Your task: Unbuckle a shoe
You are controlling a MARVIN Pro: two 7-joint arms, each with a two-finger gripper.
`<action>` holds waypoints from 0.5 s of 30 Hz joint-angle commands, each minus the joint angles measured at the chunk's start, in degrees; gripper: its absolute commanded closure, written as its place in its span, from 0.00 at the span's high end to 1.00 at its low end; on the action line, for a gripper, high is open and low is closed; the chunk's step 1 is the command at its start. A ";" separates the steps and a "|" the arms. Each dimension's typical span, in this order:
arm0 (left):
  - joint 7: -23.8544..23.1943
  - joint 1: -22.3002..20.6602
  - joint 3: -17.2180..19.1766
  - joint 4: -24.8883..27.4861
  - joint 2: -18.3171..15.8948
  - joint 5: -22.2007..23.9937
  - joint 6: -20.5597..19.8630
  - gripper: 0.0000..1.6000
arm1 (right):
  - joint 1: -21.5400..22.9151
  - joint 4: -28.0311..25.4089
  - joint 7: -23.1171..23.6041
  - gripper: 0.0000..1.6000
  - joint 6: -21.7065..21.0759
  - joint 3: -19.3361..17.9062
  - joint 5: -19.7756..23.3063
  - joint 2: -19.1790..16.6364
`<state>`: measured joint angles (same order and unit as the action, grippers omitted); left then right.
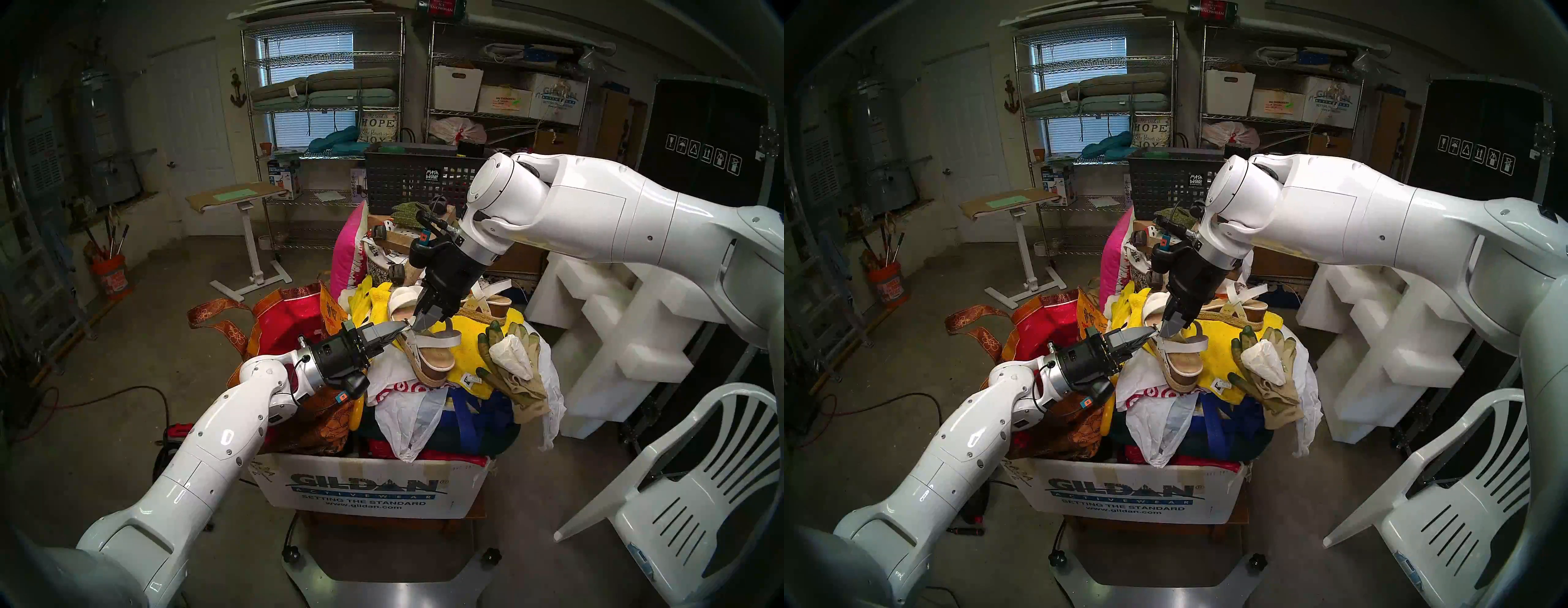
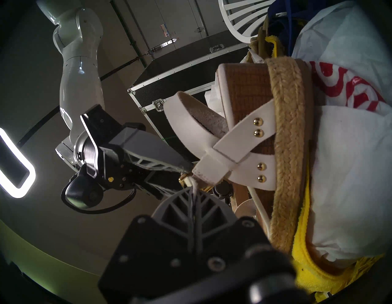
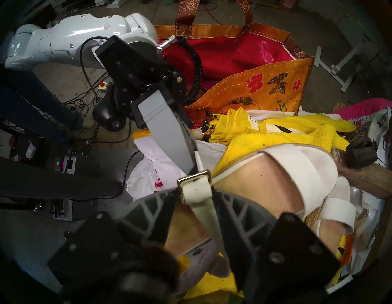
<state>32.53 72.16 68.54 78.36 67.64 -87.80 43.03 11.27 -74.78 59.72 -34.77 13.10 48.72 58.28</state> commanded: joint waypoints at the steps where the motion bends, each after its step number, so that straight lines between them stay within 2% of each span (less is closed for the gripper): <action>1: 0.79 -1.13 -0.10 0.24 0.40 -0.26 -0.02 0.00 | 0.64 0.61 0.02 0.44 0.66 -0.48 -0.26 0.16; 4: 0.64 -1.21 -0.17 0.09 0.52 -0.26 0.03 0.00 | 0.49 0.55 -0.25 0.43 0.85 -0.57 -0.33 0.06; 5: 0.60 -1.23 -0.20 0.04 0.55 -0.27 0.04 0.00 | 0.41 0.55 -0.34 0.33 0.90 -0.57 -0.36 0.03; 6: 0.52 -1.27 -0.25 -0.01 0.58 -0.30 0.09 0.00 | 0.33 0.55 -0.41 0.30 0.94 -0.59 -0.35 -0.01; 9: 0.30 -1.29 -0.34 -0.07 0.67 -0.33 0.13 0.01 | 0.17 0.47 -0.66 0.28 1.02 -0.62 -0.33 -0.24; 10: 0.29 -1.29 -0.37 -0.08 0.69 -0.36 0.11 0.11 | 0.16 0.42 -0.73 0.15 1.03 -0.64 -0.31 -0.33; 11: 0.21 -1.30 -0.43 -0.05 0.71 -0.41 0.15 0.13 | 0.15 0.39 -0.70 0.00 1.11 -0.61 -0.30 -0.44; 15: 0.07 -1.27 -0.45 0.06 0.77 -0.35 0.16 0.13 | 0.15 0.25 -0.80 0.00 1.12 -0.63 -0.27 -0.68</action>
<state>32.38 71.68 68.26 77.55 67.83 -88.30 42.98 10.80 -74.32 59.50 -33.73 13.05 48.46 58.32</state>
